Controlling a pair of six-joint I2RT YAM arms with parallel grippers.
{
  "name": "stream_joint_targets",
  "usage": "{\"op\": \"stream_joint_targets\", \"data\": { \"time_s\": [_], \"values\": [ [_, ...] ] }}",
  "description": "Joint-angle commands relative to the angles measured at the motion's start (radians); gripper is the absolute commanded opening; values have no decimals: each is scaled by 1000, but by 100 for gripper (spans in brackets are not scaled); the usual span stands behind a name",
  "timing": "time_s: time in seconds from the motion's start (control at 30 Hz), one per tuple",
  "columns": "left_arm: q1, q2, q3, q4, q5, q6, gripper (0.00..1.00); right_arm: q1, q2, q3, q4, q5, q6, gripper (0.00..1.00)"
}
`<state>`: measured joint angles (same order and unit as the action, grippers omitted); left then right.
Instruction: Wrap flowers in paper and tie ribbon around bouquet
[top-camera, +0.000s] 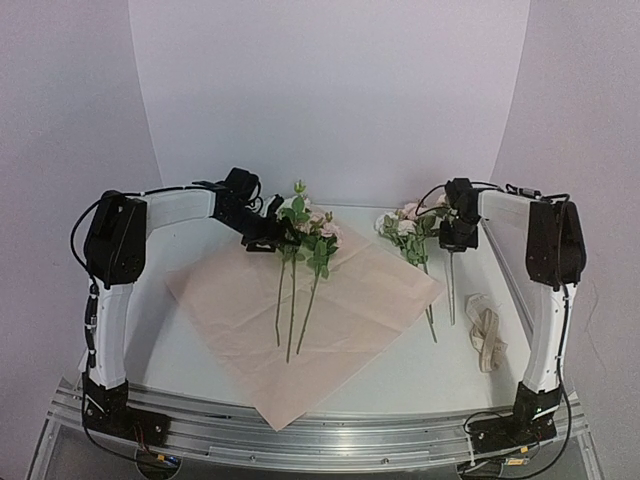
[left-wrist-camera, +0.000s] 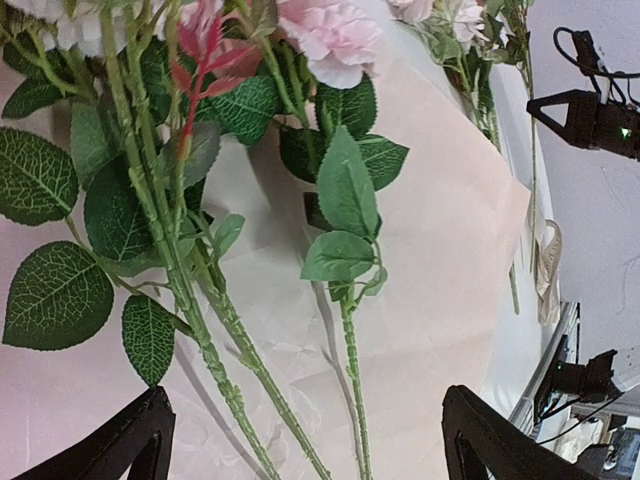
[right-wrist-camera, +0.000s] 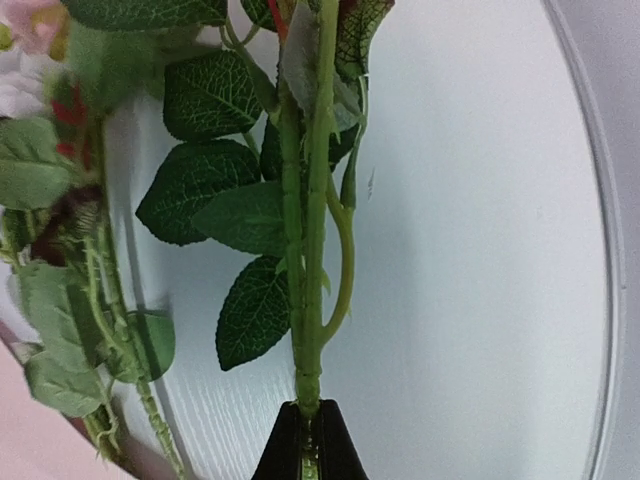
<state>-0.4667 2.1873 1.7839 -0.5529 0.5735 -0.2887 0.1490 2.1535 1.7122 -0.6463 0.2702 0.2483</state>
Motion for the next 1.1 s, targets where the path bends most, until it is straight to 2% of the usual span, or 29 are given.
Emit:
{"op": "stream_joint_targets", "data": {
  "time_s": [0.0,0.17,0.3,0.4,0.5,0.67,0.7,0.8,0.87,0.9,0.97,1.07],
  "values": [
    [-4,-80,92,-14,55,88,92,18,-216,82,-15,126,-78,0],
    [3,-105,146,-3,99,169,93,175,-294,188,-52,153,-63,0],
    [49,-109,172,-31,106,153,93,331,-255,262,-35,-63,144,0],
    [82,-129,140,-35,60,146,93,457,-126,311,43,-220,312,0],
    [107,-151,96,-34,30,153,93,530,29,410,115,-345,470,0],
    [118,-185,17,-30,32,166,93,575,223,509,145,-301,557,1],
    [119,-191,8,-29,36,168,93,575,241,512,145,-284,551,10],
    [120,-197,-4,-31,44,178,93,570,242,490,142,-250,501,47],
    [122,-199,-7,-32,47,184,93,556,188,457,137,-230,459,60],
    [123,-200,-8,-32,48,187,93,547,160,433,133,-220,432,64],
    [125,-200,-9,-33,49,189,93,507,66,364,123,-189,383,66],
    [126,-197,-8,-35,56,189,93,422,-68,212,95,-97,301,63]
  ]
}}
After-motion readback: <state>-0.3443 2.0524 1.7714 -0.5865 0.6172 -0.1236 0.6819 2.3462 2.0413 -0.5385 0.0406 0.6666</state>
